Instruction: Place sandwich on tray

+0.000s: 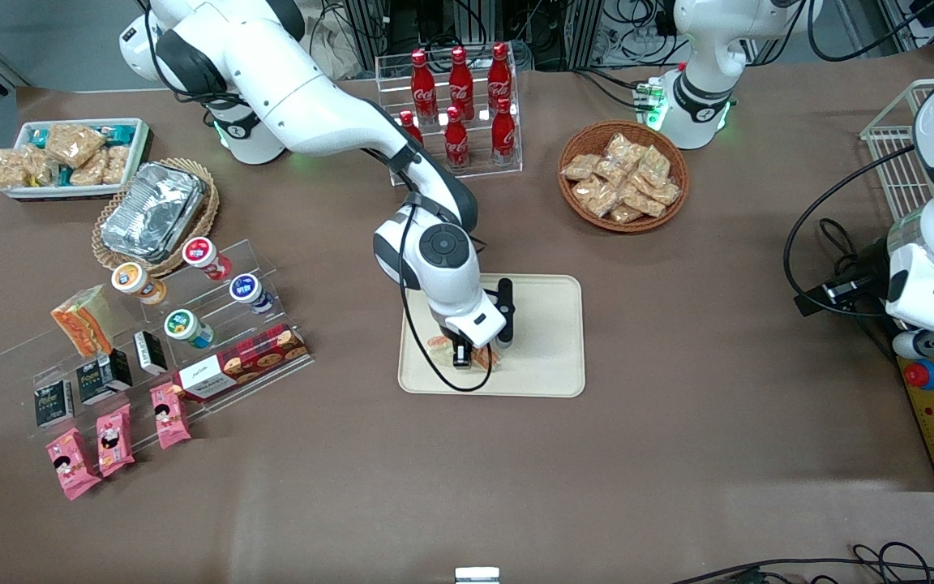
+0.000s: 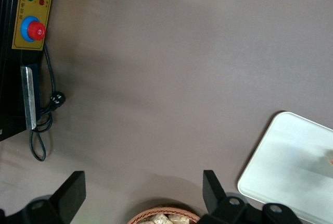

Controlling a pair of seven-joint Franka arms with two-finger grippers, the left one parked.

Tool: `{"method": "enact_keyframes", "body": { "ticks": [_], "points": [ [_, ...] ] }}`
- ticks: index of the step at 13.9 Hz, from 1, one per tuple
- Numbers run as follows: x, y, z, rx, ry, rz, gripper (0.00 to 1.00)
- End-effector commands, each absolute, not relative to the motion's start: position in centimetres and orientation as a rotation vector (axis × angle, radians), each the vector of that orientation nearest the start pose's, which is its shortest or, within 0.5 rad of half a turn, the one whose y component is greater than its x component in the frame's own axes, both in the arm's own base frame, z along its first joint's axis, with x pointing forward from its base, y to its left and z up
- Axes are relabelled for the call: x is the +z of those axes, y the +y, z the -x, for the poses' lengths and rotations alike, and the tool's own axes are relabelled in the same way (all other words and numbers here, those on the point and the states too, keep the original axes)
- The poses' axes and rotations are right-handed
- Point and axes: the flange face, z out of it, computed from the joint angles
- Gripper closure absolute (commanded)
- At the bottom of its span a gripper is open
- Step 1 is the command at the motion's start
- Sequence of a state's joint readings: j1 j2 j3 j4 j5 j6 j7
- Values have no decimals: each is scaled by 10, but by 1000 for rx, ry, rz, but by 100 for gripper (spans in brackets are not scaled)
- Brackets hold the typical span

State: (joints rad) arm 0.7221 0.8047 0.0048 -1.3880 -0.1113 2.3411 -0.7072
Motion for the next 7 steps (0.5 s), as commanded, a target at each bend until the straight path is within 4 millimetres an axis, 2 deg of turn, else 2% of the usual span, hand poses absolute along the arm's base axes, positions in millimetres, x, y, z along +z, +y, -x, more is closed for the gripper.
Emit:
{"method": "enact_keyframes", "body": {
  "ticks": [1,4,5,6,7],
  "points": [
    [274,490,-572,-314,-2058,2398,1],
    [314,456,-589,-301,-1759,2481,1],
    [317,442,-586,-243,-1604,2549,1],
    [325,432,-580,-223,-1449,2631,1],
    [340,422,-584,-223,-1347,2681,1]
  ]
}}
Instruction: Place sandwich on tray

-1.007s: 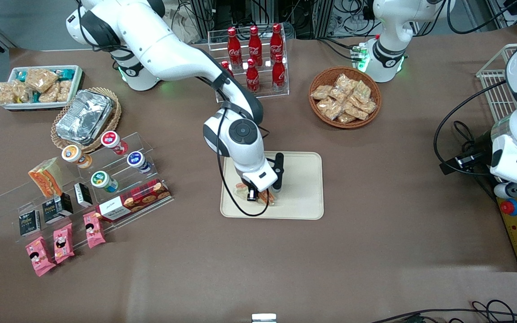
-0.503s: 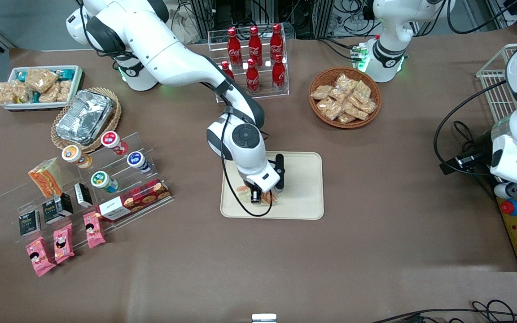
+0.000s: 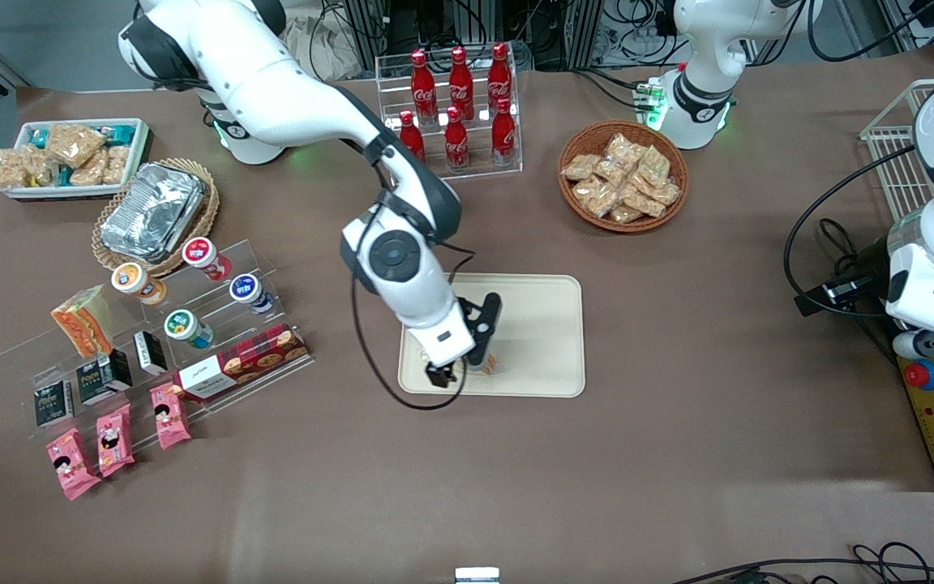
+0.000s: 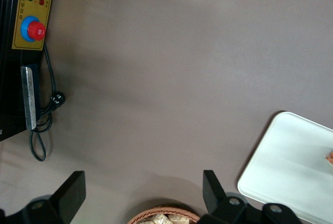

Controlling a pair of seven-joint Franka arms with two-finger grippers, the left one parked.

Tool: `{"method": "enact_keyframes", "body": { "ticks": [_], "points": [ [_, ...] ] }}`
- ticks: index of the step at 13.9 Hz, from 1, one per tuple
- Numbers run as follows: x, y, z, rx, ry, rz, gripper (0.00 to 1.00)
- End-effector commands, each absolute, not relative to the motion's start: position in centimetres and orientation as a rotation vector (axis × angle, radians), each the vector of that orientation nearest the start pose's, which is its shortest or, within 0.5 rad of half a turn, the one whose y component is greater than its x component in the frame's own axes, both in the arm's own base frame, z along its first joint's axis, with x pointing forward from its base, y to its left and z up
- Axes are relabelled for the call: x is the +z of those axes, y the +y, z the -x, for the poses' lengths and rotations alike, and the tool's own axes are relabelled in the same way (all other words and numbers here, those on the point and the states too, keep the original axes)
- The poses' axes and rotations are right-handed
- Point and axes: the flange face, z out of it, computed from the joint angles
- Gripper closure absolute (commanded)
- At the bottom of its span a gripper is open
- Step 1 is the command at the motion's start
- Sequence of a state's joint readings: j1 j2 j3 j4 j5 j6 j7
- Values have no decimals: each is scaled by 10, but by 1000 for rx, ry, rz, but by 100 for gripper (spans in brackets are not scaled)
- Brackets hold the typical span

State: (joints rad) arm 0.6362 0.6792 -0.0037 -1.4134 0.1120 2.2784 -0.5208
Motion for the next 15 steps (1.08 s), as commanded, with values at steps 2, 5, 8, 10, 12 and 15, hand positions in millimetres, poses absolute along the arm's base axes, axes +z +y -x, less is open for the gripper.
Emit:
{"method": "enact_keyframes", "body": {
  "ticks": [2,5,8,10,12,15],
  "points": [
    [367,371,-604,-143,-1247,2740,1],
    [420,299,-619,-40,-1077,2802,1],
    [476,238,-618,54,-770,2901,1],
    [505,200,-613,84,-687,2936,1],
    [524,154,-614,95,-601,2955,1],
    [543,73,-606,216,-410,2985,1]
  ]
}}
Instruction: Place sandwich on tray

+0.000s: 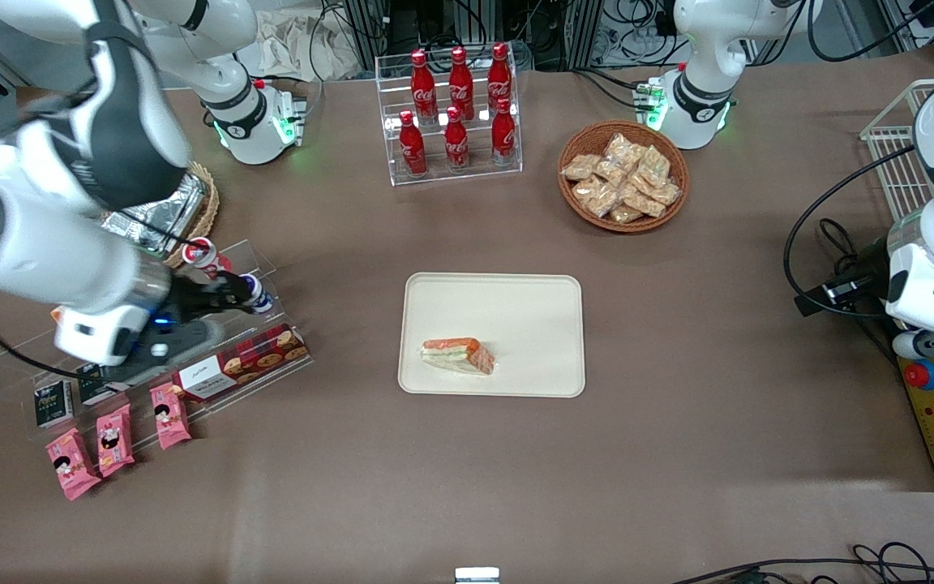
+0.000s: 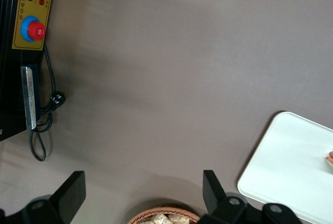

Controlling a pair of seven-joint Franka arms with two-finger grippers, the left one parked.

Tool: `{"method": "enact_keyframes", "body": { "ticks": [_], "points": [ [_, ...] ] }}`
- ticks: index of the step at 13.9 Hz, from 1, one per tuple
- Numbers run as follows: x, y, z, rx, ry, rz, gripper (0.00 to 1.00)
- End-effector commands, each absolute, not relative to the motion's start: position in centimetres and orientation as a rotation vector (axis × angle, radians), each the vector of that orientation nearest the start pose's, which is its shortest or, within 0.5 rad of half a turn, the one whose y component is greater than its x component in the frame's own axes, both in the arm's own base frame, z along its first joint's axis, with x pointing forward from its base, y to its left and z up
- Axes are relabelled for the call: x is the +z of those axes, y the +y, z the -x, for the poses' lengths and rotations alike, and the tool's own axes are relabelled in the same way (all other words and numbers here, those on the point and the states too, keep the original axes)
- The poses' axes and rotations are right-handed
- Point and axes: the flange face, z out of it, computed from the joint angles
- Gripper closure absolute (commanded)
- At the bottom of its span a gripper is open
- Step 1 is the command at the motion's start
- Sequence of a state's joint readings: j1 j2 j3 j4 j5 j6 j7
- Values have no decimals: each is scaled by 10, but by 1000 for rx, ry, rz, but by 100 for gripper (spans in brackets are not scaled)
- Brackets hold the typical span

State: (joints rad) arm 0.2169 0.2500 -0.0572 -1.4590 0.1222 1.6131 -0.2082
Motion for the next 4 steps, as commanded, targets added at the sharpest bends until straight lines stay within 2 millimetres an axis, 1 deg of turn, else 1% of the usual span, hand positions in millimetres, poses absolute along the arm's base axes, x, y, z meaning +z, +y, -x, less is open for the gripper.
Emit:
{"method": "enact_keyframes", "body": {
  "ticks": [1,2,3,4],
  "points": [
    [558,49,-604,198,-366,2997,1],
    [562,23,-604,188,-312,3005,1],
    [562,10,-604,187,-303,3011,1],
    [564,4,-603,184,-283,3014,1]
  ]
}}
